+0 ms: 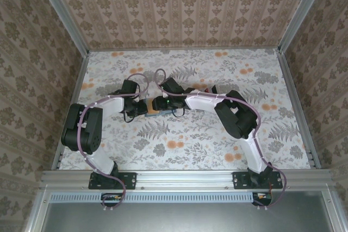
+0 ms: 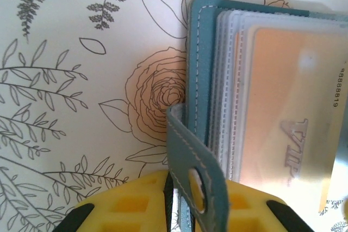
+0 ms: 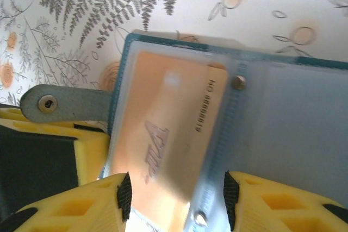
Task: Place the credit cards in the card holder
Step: Insert the credit card into the card slot, then rotate the card holder at the center of the table.
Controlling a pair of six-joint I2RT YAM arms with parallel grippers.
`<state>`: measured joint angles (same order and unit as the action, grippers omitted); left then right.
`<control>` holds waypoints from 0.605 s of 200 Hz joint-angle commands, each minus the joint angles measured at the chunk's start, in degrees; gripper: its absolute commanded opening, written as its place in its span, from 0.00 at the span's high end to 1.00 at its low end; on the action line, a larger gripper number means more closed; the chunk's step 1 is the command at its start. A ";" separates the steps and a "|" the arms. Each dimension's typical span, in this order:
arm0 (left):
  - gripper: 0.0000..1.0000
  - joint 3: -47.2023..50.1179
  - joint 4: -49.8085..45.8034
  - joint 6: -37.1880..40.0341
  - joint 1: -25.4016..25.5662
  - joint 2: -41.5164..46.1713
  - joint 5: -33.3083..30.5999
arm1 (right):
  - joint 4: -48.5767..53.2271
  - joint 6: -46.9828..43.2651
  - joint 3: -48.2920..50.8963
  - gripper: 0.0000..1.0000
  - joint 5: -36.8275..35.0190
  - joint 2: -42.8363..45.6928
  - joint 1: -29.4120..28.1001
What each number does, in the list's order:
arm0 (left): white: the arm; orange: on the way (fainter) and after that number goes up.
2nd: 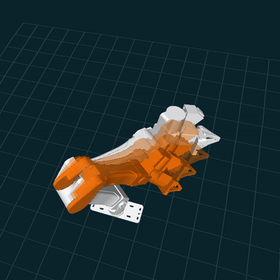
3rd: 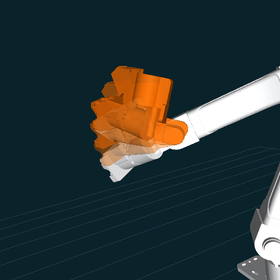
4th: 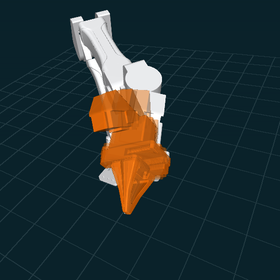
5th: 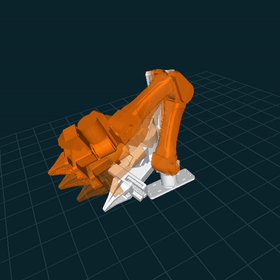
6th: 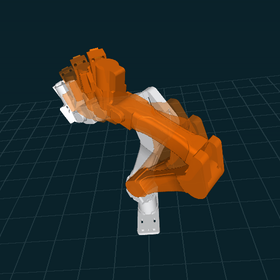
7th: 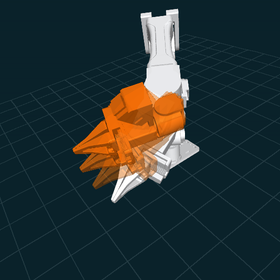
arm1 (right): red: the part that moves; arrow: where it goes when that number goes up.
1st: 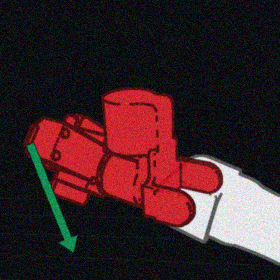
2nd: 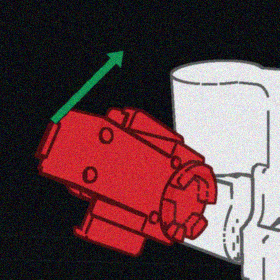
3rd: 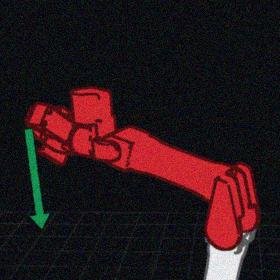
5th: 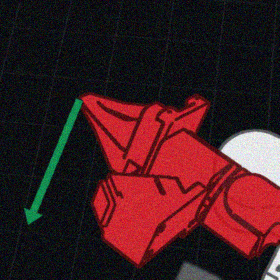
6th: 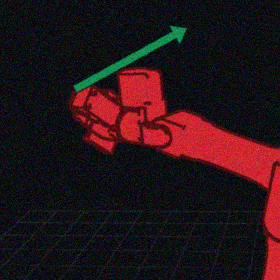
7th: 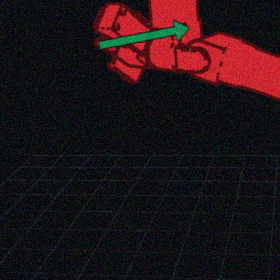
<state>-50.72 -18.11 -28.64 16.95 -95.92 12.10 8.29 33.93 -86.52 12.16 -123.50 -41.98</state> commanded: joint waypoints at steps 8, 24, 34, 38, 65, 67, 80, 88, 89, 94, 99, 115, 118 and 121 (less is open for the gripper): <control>0.82 -2.27 -5.04 1.86 0.89 0.93 -1.47 | 5.25 -2.65 0.00 0.48 -1.70 4.95 2.06; 0.80 -3.77 -6.61 2.06 0.89 2.41 -1.11 | 4.95 -2.73 1.55 0.48 -1.32 6.52 3.01; 0.78 -5.07 -7.72 2.37 0.89 3.76 -1.28 | 5.00 -2.76 2.71 0.49 -0.66 7.63 3.34; 0.78 -5.71 -8.16 2.57 0.89 4.23 -1.55 | 4.98 -2.88 3.18 0.50 -0.33 8.03 3.39; 0.73 -10.83 -10.79 3.92 0.31 5.79 -3.16 | 4.23 -2.39 7.25 0.54 3.60 10.11 2.98; 0.72 -11.18 -10.85 4.09 0.22 5.75 -3.20 | 4.09 -2.32 7.71 0.54 3.82 10.23 2.85; 0.71 -13.83 -11.02 4.82 -0.35 4.25 -3.35 | 3.71 -2.03 9.75 0.57 4.71 10.56 1.98; 0.71 -15.78 -11.31 5.36 -0.82 2.62 -2.93 | 3.92 -2.03 10.69 0.59 4.84 10.56 1.43; 0.71 -16.06 -11.32 5.44 -0.84 2.33 -2.85 | 3.88 -2.03 10.81 0.59 4.82 10.52 1.35; 0.71 -17.16 -11.33 5.72 -1.01 1.03 -2.66 | 3.82 -1.89 11.41 0.60 4.88 10.47 1.13; 0.71 -18.20 -11.25 5.90 -1.19 -0.33 -2.39 | 3.61 -1.62 12.10 0.61 5.01 10.47 0.92; 0.72 -21.35 -11.25 6.78 -1.70 -4.67 -1.12 | 2.07 -0.40 14.07 0.64 5.50 10.04 0.59; 0.72 -21.81 -11.13 6.90 -1.74 -5.37 -1.11 | 1.79 -0.22 14.43 0.64 5.50 9.99 0.58; 0.72 -22.20 -11.08 7.01 -1.74 -6.21 -1.09 | 1.58 -0.07 14.64 0.64 5.50 9.93 0.62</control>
<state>-69.69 -27.18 -24.60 16.01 -95.90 10.26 10.87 32.32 -74.32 15.66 -114.26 -40.73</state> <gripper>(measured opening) 0.284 0.367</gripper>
